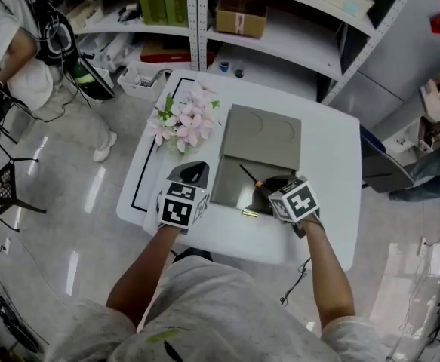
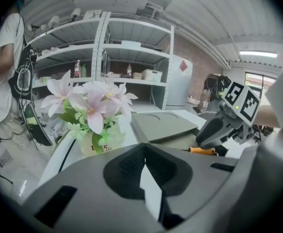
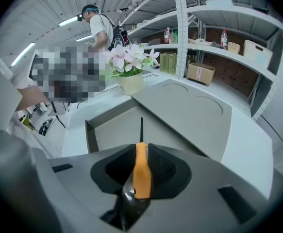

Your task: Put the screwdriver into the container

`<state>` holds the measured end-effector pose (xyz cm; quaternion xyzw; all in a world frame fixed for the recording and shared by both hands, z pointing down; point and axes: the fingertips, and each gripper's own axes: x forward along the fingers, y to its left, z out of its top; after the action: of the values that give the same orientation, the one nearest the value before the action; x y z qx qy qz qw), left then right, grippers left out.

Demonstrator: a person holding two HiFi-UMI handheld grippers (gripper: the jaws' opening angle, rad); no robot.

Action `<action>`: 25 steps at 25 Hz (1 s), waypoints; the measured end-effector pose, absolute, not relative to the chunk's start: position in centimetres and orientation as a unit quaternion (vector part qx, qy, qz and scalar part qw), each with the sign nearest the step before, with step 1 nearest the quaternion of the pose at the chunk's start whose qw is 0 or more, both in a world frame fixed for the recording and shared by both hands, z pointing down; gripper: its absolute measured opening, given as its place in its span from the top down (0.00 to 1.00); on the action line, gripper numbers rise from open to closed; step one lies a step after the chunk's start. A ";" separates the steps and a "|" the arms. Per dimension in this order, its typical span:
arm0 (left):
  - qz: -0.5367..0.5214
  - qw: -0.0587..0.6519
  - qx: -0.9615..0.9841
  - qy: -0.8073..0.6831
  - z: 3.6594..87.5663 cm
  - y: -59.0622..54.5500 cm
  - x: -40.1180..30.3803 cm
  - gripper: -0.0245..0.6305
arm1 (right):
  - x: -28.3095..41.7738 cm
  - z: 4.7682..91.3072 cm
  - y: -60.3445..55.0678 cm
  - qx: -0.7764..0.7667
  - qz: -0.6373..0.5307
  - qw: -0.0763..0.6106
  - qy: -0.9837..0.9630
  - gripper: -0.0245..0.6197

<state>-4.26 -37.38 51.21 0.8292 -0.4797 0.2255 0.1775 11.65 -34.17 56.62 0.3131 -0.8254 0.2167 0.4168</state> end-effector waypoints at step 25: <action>0.198 0.131 0.840 -0.488 46.1 -27.0 -1.1 0.96 | 18.3 46.5 -23.6 0.455 0.199 0.207 -0.843 0.94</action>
<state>-1.11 -26.96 46.10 0.8399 -0.4879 0.1981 0.1314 18.34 -23.59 46.50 0.4550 -0.8430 0.1994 0.2065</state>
